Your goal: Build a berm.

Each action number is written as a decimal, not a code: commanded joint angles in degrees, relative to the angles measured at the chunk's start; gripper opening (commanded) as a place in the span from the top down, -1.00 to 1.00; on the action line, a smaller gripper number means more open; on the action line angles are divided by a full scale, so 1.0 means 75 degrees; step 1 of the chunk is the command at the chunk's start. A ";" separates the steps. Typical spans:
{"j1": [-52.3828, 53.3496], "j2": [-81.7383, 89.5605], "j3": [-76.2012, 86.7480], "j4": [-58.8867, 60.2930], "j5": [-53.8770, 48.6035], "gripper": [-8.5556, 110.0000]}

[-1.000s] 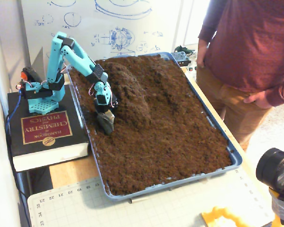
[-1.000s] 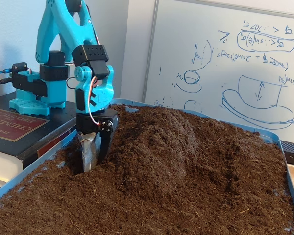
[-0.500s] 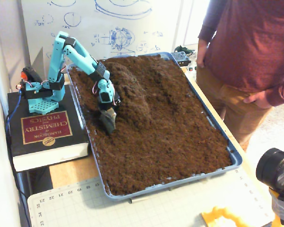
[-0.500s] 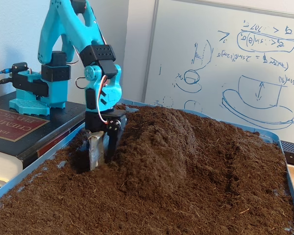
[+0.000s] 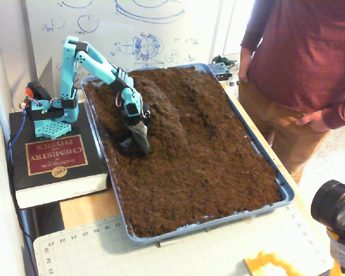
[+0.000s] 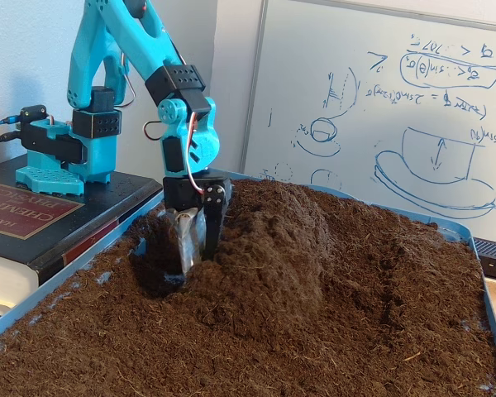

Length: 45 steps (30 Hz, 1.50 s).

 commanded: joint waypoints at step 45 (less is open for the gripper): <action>-0.0762 -0.1324 -0.7477 0.2062 0.1969 0.86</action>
